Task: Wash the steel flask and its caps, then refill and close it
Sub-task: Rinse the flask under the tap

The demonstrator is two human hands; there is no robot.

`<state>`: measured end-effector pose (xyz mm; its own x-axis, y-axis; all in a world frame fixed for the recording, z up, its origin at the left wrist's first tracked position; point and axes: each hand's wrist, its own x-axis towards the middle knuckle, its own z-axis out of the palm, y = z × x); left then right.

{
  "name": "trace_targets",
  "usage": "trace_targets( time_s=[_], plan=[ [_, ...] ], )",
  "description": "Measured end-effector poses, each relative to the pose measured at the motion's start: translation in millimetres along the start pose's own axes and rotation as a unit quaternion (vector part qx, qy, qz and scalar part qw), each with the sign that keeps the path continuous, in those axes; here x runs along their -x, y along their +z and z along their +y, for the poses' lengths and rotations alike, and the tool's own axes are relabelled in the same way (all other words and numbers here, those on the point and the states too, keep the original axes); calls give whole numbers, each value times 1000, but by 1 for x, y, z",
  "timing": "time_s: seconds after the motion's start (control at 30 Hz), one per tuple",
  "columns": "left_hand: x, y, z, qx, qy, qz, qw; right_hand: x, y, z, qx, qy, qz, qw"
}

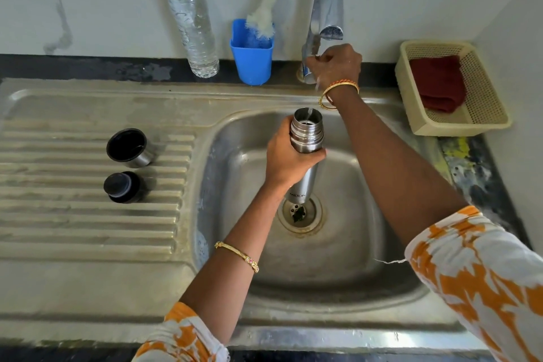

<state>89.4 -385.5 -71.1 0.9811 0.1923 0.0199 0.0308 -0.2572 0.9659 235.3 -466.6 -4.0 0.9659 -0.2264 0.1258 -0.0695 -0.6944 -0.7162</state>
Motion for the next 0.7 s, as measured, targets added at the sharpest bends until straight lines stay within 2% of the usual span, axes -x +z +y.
trace_targets(
  time_s=[0.1,0.17,0.23,0.33,0.4,0.53,0.63,0.7],
  plan=[
    [-1,0,3,9,-5,-7,1000,2,-9,1,-39,25,-41,998],
    [-3,-1,4,30,-25,-7,999,5,-24,5,-134,69,-121,981],
    [-4,-3,5,62,-71,3,996,26,-47,13,-179,101,-223,953],
    [-2,-4,1,118,-173,51,976,78,-77,42,-128,146,-392,899],
    [4,-5,-6,184,-258,77,945,115,-89,62,-63,136,-436,888],
    [21,-8,-19,292,-430,97,849,173,-98,86,-86,120,-345,927],
    [41,-8,-24,347,-494,86,792,190,-100,95,-51,90,-261,960],
    [50,-5,-23,390,-508,67,765,194,-102,88,-36,67,-190,979]
  ],
)
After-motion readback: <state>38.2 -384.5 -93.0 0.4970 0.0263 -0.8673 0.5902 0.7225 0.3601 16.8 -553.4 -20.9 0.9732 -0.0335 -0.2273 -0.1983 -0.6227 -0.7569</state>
